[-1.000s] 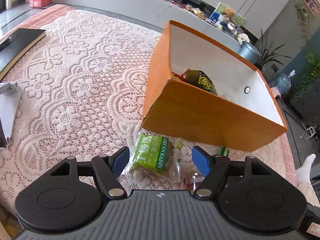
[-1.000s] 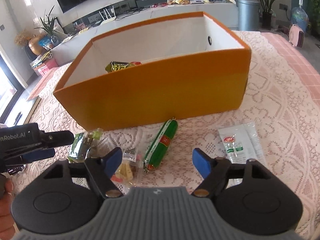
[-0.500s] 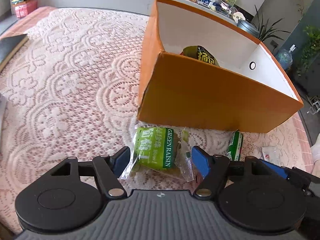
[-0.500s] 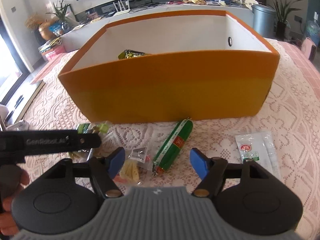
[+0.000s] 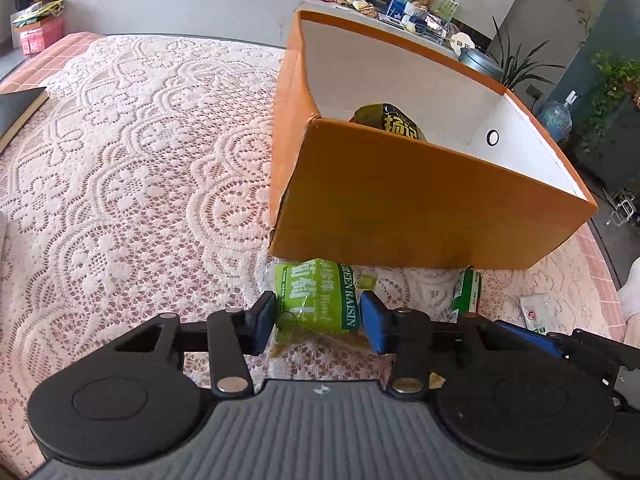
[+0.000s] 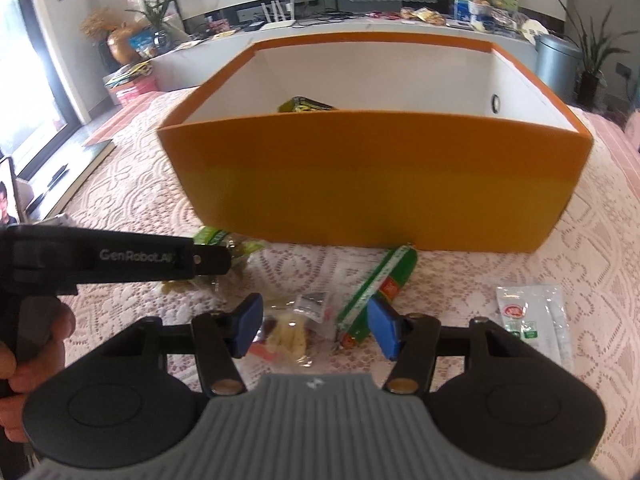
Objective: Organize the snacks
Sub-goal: 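Grasp the green raisin bag with the left tool while the right tool grasps the clear snack pack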
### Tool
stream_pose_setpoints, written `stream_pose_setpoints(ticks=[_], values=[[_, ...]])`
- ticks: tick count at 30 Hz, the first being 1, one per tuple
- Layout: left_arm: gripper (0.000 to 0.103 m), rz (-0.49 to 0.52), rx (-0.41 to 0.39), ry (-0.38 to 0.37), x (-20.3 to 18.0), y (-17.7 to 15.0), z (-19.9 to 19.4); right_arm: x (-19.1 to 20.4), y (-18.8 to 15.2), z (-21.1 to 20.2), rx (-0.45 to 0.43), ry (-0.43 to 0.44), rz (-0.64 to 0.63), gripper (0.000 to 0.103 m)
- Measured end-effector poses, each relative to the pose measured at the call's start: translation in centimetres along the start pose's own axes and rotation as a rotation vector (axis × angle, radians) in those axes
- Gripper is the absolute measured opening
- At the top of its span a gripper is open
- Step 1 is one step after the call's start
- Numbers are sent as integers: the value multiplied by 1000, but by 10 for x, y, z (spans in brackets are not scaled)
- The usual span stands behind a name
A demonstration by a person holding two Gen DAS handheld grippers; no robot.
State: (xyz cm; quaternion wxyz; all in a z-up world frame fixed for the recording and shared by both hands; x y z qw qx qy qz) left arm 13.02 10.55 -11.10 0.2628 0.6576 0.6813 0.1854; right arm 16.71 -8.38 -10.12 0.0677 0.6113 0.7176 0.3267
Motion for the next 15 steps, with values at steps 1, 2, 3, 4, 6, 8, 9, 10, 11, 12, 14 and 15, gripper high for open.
stream_pose_setpoints(ticks=[1, 2, 3, 4, 6, 8, 9, 10, 11, 12, 14, 15], values=[[49, 8, 0, 5, -1, 0, -1, 3, -1, -1, -2, 8, -11, 54], [49, 22, 2, 10, -2, -1, -3, 5, -2, -1, -3, 15, -21, 53], [49, 38, 6, 11, -3, -1, -3, 8, -3, -1, -3, 21, -33, 52], [49, 49, 10, 9, -3, -2, -4, 10, -3, -1, -2, 25, -42, 52], [50, 51, 13, 6, -2, -3, -4, 13, -5, 2, 7, 31, -64, 52], [54, 34, 20, -2, 0, -3, -2, 15, -8, 6, 23, 30, -78, 52], [58, 23, 23, -8, 1, -2, -2, 15, -10, 9, 31, 25, -85, 52], [60, 19, 26, -12, 1, -2, -1, 15, -10, 11, 38, 23, -87, 52], [62, 16, 27, -14, 2, -2, 0, 15, -12, 13, 41, 20, -88, 52], [65, 16, 26, -14, 1, -3, 0, 15, -13, 14, 38, 17, -90, 52], [70, 24, 26, -16, 0, -2, 2, 15, -14, 14, 30, 18, -100, 52], [74, 29, 28, -18, -1, -2, 4, 16, -14, 15, 29, 18, -104, 52]])
Point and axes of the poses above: each gripper's, at about its wrist camera, not at the fingertips, and z roughly the way its jaws point, x to its left, y to its top, the point moved 2 cm from there along z, roughly the way its jaws point, and after that the axes turned 14 degrees about z, right-handed, at the moved point
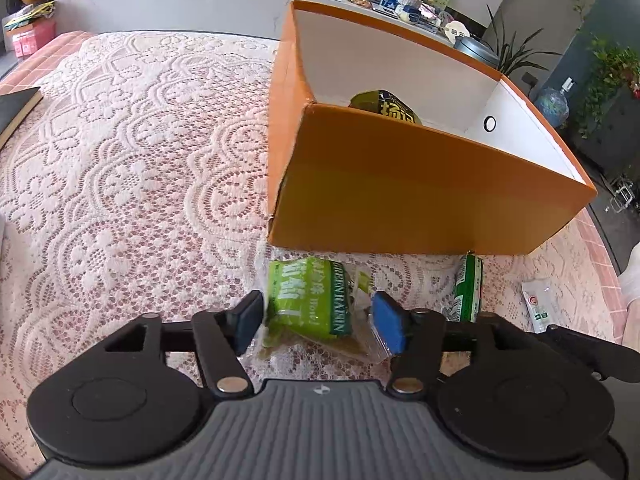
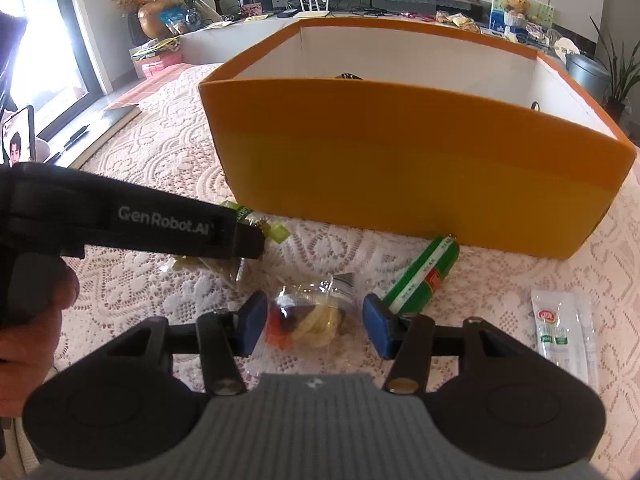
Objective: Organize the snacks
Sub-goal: 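Grasp the green raisin bag with the left tool while the right tool grasps the clear snack pack, then lift the green raisin bag and clear pastry pack and carry them over the box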
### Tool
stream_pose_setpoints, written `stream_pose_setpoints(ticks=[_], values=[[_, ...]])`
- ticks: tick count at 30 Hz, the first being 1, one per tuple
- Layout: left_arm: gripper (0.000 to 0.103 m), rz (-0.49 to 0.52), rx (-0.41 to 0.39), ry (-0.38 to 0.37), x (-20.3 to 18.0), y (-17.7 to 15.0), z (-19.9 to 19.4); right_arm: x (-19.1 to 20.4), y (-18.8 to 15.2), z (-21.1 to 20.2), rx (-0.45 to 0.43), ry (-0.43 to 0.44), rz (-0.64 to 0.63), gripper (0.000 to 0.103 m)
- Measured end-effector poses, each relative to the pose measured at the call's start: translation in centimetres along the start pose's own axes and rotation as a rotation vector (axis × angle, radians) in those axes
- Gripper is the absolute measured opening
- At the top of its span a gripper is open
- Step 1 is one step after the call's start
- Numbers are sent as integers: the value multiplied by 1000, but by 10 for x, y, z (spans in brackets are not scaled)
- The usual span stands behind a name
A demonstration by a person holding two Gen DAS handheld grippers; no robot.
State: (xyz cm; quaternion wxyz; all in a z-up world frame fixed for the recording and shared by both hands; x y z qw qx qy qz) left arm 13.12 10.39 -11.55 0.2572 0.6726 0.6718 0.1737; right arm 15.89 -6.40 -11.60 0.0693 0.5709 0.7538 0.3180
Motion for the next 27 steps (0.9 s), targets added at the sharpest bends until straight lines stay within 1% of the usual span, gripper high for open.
stream_pose_setpoints(ticks=[3, 4, 5, 8, 9, 10, 15, 18, 19, 21, 23, 27], values=[[72, 10, 36, 34, -1, -2, 11, 2, -2, 1, -7, -4, -16, 54], [75, 10, 36, 40, 0, -4, 13, 3, -2, 1, -9, -5, -23, 54], [75, 12, 32, 44, 1, -5, 14, 5, -2, 1, -12, -3, -29, 56], [70, 21, 22, 56, 1, -5, 13, 7, -3, 2, -16, -5, -45, 57], [67, 24, 16, 59, 1, -5, 13, 8, -4, 2, -20, -6, -51, 57], [62, 30, 15, 67, 1, -5, 12, 9, -4, 3, -22, -6, -58, 57], [59, 33, 2, 70, 1, -5, 11, 10, -5, 5, -24, -6, -62, 58], [57, 31, -6, 71, 0, -5, 7, 7, -5, 10, 12, -3, -36, 59], [57, 29, -9, 71, 0, -6, 6, 6, -6, 11, 19, -4, -31, 58], [57, 27, -13, 73, -1, -7, 4, 5, -7, 13, 19, -15, -34, 53], [57, 30, -20, 74, -2, -7, 0, 4, -8, 12, 9, -18, -37, 41], [57, 37, -33, 67, -5, -6, -8, 3, -4, 6, -3, -8, -22, 41]])
Point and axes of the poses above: each gripper's, at about its wrist camera, not at the fingertips, and z roughly the way its jaws point, x to its left, y to its top, the point moved 2 cm from there along z, roughly the way its jaws point, and after that the axes turned 14 degrees about z, right-handed, at the moved point
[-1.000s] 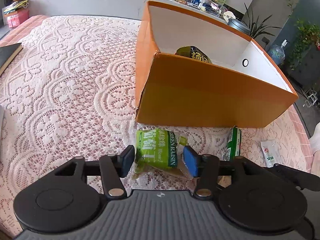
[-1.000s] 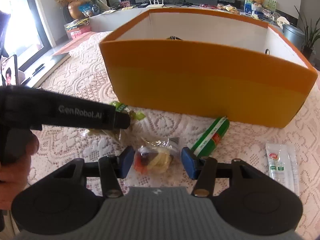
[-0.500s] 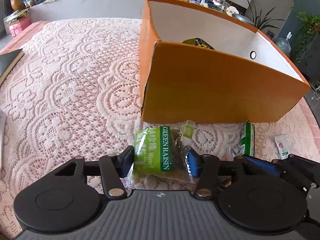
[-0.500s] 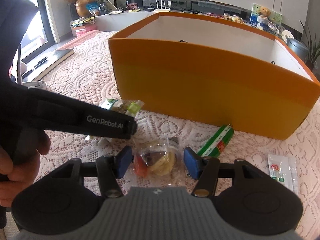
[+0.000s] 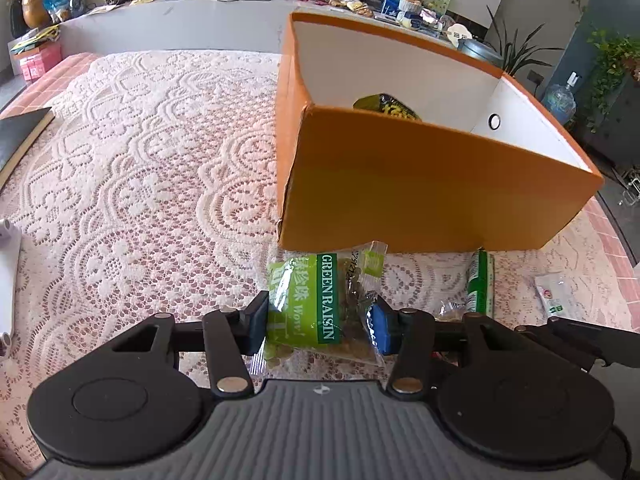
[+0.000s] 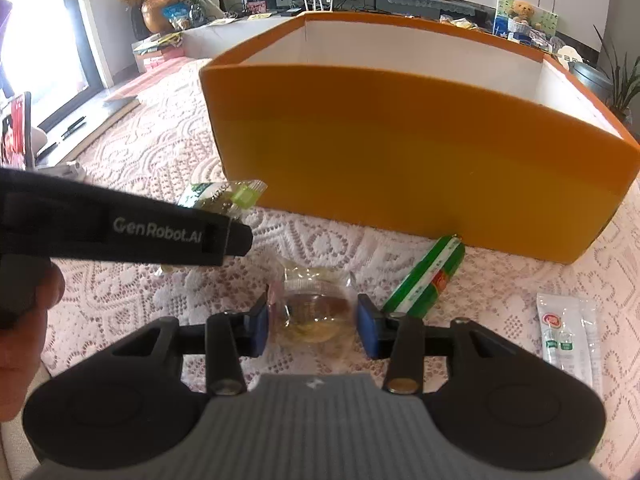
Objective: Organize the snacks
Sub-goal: 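Lift the green raisin bag and clear pastry pack and carry them over the box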
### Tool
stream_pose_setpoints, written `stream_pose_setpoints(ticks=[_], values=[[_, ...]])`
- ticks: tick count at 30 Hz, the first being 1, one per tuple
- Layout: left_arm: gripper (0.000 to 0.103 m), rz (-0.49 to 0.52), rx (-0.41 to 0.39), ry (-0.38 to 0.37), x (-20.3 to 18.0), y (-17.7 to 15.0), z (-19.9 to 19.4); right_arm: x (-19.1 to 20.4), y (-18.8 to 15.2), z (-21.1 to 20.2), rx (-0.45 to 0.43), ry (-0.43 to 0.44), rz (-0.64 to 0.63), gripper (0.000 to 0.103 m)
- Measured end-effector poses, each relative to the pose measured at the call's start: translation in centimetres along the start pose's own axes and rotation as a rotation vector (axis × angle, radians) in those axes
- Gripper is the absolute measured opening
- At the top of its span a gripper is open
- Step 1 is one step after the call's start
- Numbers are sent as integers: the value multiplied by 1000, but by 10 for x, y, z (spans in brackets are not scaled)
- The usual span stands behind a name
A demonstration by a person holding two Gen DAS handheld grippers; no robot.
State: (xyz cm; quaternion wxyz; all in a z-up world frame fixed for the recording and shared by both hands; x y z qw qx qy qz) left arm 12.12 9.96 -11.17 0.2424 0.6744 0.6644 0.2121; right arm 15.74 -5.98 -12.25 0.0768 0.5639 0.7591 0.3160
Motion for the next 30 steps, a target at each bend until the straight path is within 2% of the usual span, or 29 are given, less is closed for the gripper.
stream_pose_setpoints(ticks=[6, 14, 23, 30], values=[[57, -24, -19, -28, -1, 1, -17, -1, 5, -19, -35, 18, 21, 40], [57, -25, -84, -44, -10, 12, -47, -10, 15, -57, -85, 30, 58, 40], [57, 35, -163, -58, -34, 32, -82, -19, 35, -109, -193, 10, 42, 40], [57, 99, -201, -66, -55, 54, -92, -32, 60, -140, -255, -29, 22, 41]])
Point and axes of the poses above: each gripper's, at about its wrist camera, not at the fingertips, and z roughly the way its jaws point, x to its left, y to its top, the point moved 2 cm from there along z, roughly the way its jaws point, and after that the axes turned 14 degrees about z, right-handed, at the moved point
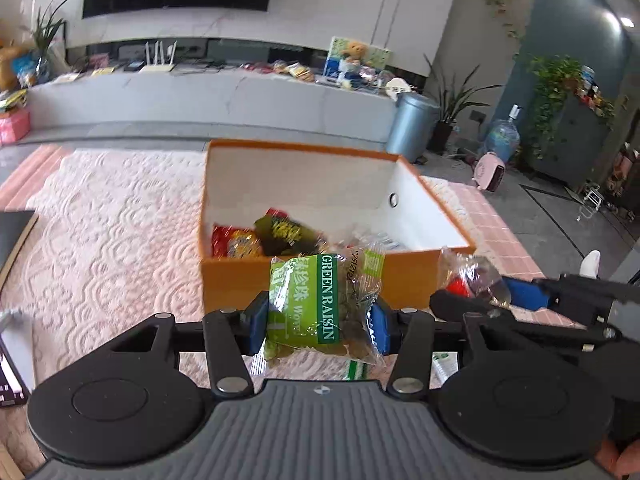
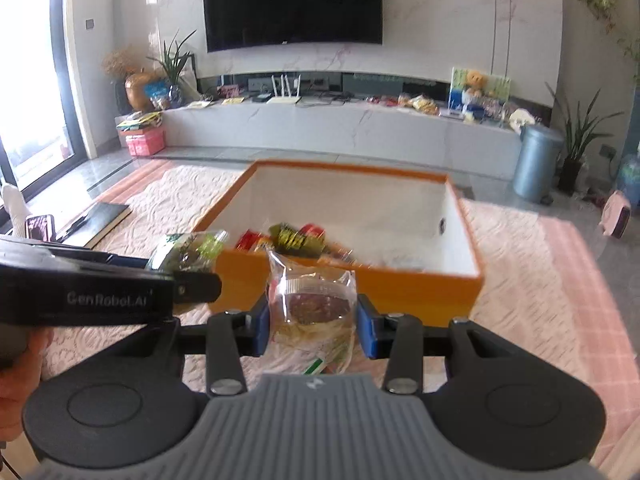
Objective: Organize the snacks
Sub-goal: 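Lift the green raisin bag and clear pastry pack and carry them over the box, then lower both packs into the box and open both tools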
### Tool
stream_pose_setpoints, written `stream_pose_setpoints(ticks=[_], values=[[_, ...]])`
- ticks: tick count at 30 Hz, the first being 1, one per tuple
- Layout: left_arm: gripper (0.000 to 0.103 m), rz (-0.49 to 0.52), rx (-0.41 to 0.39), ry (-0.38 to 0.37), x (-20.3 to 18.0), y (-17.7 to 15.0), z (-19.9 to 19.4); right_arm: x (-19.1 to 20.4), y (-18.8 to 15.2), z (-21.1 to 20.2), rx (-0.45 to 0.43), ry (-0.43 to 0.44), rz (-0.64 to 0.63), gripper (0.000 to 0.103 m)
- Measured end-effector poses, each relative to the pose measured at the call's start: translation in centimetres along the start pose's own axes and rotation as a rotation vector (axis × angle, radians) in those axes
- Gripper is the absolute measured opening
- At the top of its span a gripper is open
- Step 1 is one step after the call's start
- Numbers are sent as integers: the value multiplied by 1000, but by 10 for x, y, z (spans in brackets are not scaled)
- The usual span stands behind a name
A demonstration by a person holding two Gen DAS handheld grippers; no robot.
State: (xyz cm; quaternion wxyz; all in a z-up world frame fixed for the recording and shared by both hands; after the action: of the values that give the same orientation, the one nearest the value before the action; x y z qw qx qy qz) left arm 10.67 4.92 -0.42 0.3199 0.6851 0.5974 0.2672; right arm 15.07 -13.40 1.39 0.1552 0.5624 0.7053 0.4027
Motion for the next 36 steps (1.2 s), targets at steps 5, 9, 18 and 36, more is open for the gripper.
stream_pose_setpoints(ticks=[5, 9, 18, 36], values=[[57, 30, -8, -3, -9, 20, 6, -11, 24, -6, -33, -19, -11, 41], [57, 40, -32, -2, -12, 35, 11, -18, 40, -5, -50, -33, -14, 41], [57, 52, -45, 2, -10, 59, 34, -31, 67, 16, -63, -90, -35, 41], [57, 86, 52, 57, -3, 79, 113, -54, 95, 111, 15, -184, -112, 41]])
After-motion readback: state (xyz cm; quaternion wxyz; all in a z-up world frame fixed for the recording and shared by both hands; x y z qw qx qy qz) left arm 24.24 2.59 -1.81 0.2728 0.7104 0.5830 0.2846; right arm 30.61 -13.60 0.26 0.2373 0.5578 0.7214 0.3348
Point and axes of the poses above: each gripper's, at about its wrist camera, not at the fingertips, and z roughly the way its jaws point, x to its left, y to its top, the point moved 2 cm from there along z, roughly the way its jaws point, and after that the axes turned 14 degrees about z, right-handed, at the moved point
